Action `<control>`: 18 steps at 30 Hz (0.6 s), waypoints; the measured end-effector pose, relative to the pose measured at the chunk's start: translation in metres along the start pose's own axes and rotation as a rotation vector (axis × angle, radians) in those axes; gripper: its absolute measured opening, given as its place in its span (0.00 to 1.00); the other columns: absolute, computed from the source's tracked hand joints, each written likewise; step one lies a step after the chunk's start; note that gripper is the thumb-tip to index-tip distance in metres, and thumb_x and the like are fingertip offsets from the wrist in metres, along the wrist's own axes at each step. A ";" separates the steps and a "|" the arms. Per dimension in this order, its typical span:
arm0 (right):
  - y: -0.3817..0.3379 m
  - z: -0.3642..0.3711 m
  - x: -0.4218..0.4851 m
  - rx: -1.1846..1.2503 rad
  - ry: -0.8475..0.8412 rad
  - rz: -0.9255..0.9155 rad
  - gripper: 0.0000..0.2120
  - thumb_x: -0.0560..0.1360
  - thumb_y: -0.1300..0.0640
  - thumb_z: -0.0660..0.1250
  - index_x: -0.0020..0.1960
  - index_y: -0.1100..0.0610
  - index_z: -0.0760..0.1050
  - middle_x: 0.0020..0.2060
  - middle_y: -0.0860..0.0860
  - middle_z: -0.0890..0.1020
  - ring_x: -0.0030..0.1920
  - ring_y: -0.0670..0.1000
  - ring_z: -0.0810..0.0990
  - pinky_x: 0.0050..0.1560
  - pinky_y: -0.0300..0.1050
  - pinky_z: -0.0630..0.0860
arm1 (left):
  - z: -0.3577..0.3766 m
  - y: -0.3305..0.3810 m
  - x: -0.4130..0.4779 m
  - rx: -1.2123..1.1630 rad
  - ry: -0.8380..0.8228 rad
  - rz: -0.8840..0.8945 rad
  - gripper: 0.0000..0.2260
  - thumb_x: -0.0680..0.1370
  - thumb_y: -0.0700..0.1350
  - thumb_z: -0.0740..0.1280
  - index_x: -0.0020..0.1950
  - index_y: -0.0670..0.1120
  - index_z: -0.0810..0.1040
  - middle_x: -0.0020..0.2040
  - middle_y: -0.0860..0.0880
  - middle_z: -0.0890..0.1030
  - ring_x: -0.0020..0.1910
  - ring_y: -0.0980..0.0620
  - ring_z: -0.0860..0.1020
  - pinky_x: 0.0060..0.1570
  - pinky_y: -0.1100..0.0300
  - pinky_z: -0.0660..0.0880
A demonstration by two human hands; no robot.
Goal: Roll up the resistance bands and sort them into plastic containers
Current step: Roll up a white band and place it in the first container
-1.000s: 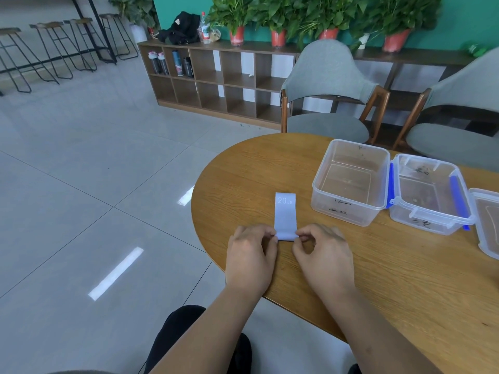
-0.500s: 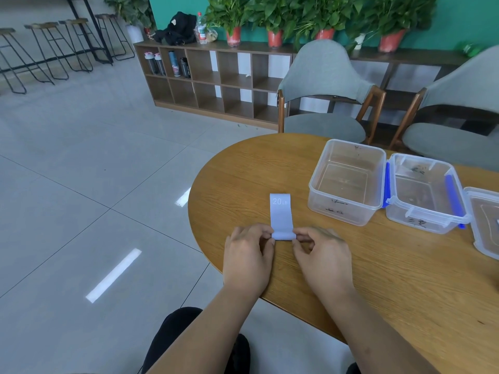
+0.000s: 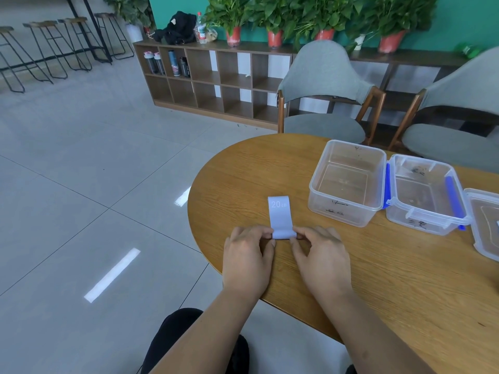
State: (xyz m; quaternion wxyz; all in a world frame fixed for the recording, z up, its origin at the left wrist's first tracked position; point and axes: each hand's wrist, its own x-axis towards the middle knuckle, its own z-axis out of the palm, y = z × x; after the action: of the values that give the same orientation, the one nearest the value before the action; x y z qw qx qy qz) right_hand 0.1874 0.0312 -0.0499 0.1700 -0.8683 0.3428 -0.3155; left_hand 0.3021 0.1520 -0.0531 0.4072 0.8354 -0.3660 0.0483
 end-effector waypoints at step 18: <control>0.002 -0.002 0.001 0.090 0.002 0.035 0.06 0.77 0.53 0.74 0.54 0.46 0.85 0.45 0.39 0.84 0.48 0.46 0.77 0.46 0.48 0.80 | -0.001 0.002 -0.001 -0.022 0.033 0.001 0.05 0.79 0.48 0.73 0.54 0.56 0.84 0.47 0.66 0.81 0.50 0.59 0.75 0.55 0.53 0.77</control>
State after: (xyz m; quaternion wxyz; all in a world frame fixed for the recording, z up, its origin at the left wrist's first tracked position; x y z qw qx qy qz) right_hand 0.1854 0.0288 -0.0494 0.2143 -0.8534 0.3434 -0.3284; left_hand 0.3006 0.1527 -0.0516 0.4222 0.8298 -0.3604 0.0581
